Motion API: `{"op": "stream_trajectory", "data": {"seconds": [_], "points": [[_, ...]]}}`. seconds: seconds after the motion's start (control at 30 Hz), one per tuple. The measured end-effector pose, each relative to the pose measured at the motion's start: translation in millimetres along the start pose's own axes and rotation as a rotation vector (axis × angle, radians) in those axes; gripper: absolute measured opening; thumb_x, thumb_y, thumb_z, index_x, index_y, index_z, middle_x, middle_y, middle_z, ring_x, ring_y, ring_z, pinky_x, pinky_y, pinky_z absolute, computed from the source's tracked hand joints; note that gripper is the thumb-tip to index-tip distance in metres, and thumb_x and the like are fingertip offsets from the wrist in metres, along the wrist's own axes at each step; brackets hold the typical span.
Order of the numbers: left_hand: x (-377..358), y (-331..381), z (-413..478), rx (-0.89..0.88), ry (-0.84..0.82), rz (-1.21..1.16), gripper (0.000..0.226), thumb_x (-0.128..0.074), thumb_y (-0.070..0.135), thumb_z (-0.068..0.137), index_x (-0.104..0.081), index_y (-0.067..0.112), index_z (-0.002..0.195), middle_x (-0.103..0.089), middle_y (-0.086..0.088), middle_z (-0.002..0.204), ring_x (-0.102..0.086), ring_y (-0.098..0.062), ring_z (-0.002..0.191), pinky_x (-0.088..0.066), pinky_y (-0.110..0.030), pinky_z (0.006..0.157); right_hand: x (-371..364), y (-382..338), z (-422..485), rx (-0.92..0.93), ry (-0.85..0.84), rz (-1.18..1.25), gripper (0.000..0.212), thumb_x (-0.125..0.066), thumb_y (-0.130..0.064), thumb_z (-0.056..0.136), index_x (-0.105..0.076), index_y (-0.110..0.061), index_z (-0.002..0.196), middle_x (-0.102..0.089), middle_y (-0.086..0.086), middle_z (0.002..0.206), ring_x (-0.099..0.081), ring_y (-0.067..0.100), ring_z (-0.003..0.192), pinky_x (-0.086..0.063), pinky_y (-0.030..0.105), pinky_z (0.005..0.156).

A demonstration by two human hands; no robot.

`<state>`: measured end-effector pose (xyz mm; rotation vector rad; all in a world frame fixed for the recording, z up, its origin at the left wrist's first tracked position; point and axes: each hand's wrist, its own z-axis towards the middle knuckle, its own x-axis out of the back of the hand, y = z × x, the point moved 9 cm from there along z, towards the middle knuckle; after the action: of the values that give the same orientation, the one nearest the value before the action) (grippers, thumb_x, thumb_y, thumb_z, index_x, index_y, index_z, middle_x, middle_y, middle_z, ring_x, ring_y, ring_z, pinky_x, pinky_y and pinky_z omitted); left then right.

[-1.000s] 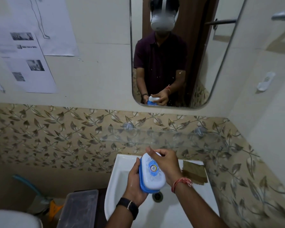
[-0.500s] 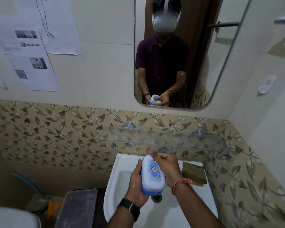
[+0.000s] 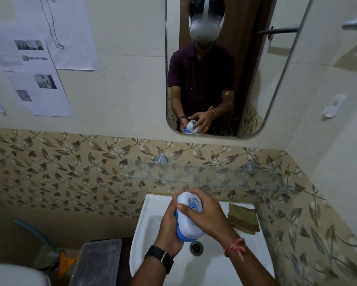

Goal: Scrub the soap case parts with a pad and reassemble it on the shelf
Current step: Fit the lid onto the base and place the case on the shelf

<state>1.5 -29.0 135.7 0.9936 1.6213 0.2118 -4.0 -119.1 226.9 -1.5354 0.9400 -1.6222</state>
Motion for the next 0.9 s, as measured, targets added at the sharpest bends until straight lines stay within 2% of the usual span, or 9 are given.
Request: {"op": "stream_trajectory", "data": {"seconds": [0.07,0.23,0.4,0.53,0.6,0.7,0.77,0.83,0.9], "points": [[-1,0,0,0.014,-0.026,-0.019,0.053,-0.058,0.052,0.093,-0.075,0.011,0.12,-0.072,-0.019,0.124,-0.071,-0.035,0.113,-0.061,-0.045,0.086,0,-3,-6,0.02,-0.021,0.001,0.068,-0.08,-0.058,0.057,-0.058,-0.04,0.119,-0.062,-0.025,0.113,-0.06,-0.011,0.099,-0.046,0.004,0.075],[-3,-1,3,-0.004,-0.003,-0.025,0.061,-0.058,0.052,0.087,-0.068,0.009,0.129,-0.074,-0.018,0.121,-0.074,-0.033,0.106,-0.063,-0.041,0.077,9,-12,-6,0.058,0.04,-0.055,0.07,-0.082,-0.046,0.056,-0.063,-0.028,0.122,-0.064,-0.011,0.113,-0.062,-0.001,0.097,-0.043,0.003,0.072],[-4,-1,0,0.003,-0.02,-0.01,0.055,-0.062,0.054,0.087,-0.074,0.015,0.122,-0.071,-0.02,0.125,-0.071,-0.036,0.111,-0.062,-0.043,0.079,10,-6,-8,0.022,0.061,-0.02,0.072,-0.083,-0.047,0.055,-0.064,-0.029,0.122,-0.064,-0.015,0.106,-0.059,-0.015,0.088,-0.044,-0.001,0.062],[-6,-1,-1,-0.001,-0.012,-0.019,0.057,-0.059,0.055,0.087,-0.07,0.018,0.129,-0.069,-0.022,0.129,-0.071,-0.038,0.112,-0.062,-0.045,0.079,9,0,-9,-0.022,0.059,-0.004,0.087,-0.084,-0.047,0.055,-0.058,-0.027,0.135,-0.062,-0.021,0.107,-0.058,-0.011,0.088,-0.044,-0.002,0.06],[-7,-1,-1,-0.004,-0.004,-0.019,0.057,-0.057,0.054,0.089,-0.068,0.018,0.132,-0.068,-0.022,0.13,-0.07,-0.038,0.112,-0.062,-0.045,0.081,7,1,-8,-0.023,0.052,0.005,0.088,-0.084,-0.047,0.056,-0.056,-0.028,0.137,-0.063,-0.016,0.116,-0.061,-0.004,0.094,-0.046,0.0,0.064],[-13,1,-4,-0.009,-0.018,-0.046,0.058,-0.054,0.053,0.092,-0.069,0.012,0.13,-0.069,-0.022,0.128,-0.07,-0.036,0.112,-0.062,-0.043,0.084,3,0,-9,-0.006,0.036,-0.002,0.087,-0.082,-0.05,0.057,-0.056,-0.027,0.137,-0.062,-0.009,0.128,-0.062,0.004,0.106,-0.051,0.011,0.081],[-15,2,-7,-0.023,-0.029,-0.098,0.058,-0.051,0.053,0.092,-0.074,0.009,0.122,-0.071,-0.021,0.124,-0.072,-0.035,0.11,-0.062,-0.043,0.086,0,0,-11,-0.006,0.024,0.031,0.088,-0.083,-0.051,0.058,-0.056,-0.027,0.137,-0.06,-0.014,0.128,-0.06,-0.006,0.104,-0.048,0.007,0.081],[-11,2,-10,-0.032,-0.015,-0.138,0.063,-0.044,0.057,0.095,-0.069,0.01,0.129,-0.067,-0.021,0.131,-0.066,-0.038,0.119,-0.054,-0.05,0.1,0,-2,-14,0.006,0.015,0.055,0.087,-0.086,-0.054,0.058,-0.057,-0.028,0.135,-0.058,-0.023,0.119,-0.054,-0.025,0.098,-0.043,-0.003,0.074],[-6,2,-11,-0.026,-0.009,-0.119,0.068,-0.041,0.063,0.096,-0.062,0.013,0.138,-0.063,-0.022,0.138,-0.058,-0.041,0.129,-0.042,-0.055,0.112,-1,-2,-17,0.016,0.004,0.043,0.086,-0.084,-0.062,0.057,-0.056,-0.034,0.133,-0.052,-0.036,0.111,-0.049,-0.031,0.094,-0.039,-0.008,0.072]]}}
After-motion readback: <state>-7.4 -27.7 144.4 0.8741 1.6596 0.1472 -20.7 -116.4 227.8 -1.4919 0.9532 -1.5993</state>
